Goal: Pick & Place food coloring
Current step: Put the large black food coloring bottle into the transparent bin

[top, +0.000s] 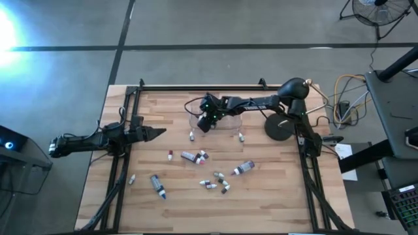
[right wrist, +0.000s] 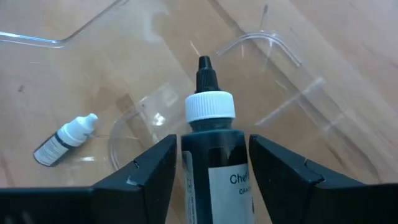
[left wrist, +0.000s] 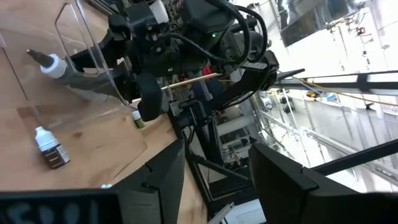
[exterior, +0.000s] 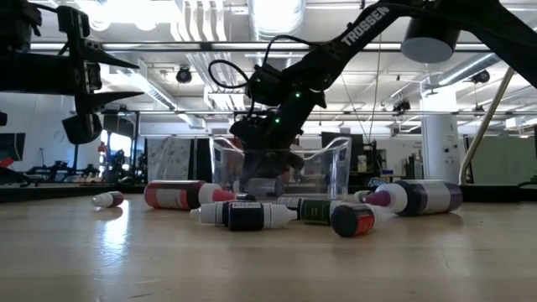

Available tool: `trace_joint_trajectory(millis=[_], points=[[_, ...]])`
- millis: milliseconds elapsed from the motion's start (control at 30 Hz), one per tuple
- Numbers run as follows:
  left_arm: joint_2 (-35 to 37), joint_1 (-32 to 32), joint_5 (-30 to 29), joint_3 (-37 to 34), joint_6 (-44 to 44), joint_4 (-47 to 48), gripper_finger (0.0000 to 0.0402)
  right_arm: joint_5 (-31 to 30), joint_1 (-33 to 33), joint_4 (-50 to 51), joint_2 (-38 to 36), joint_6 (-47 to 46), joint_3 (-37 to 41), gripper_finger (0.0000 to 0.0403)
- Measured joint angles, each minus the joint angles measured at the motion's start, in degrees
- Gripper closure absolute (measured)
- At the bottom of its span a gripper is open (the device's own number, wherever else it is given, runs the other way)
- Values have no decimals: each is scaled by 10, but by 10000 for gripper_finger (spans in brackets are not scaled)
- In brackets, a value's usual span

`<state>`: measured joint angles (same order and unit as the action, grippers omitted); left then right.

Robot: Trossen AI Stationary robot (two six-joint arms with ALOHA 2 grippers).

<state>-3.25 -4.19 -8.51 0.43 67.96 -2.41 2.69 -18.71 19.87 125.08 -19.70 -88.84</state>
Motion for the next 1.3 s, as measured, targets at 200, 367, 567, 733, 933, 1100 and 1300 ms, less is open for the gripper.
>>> trace_joint_trajectory(millis=[200, 367, 567, 733, 933, 1100, 1300], points=[[0, 0, 0, 0, -3, 1, 248, -23, 10, 8, -1, 0, 1, 267], [0, 0, 0, 0, -3, 2, 248, -42, 12, 12, -4, 4, -7, 299], [0, 0, 1, 0, -3, 3, 248, -94, 12, 12, -38, 13, -41, 305], [0, 0, 1, 0, -3, 4, 248, -125, 11, -20, -86, 16, -54, 306], [0, 0, 0, 0, -3, 3, 248, -38, 11, -134, -101, -4, -39, 307], [0, 0, -27, 0, -3, -4, 248, 31, 54, -128, -103, 5, -40, 307], [0, -4, -49, 1, 9, -7, 248, 85, 89, -136, -113, -19, -45, 307]])
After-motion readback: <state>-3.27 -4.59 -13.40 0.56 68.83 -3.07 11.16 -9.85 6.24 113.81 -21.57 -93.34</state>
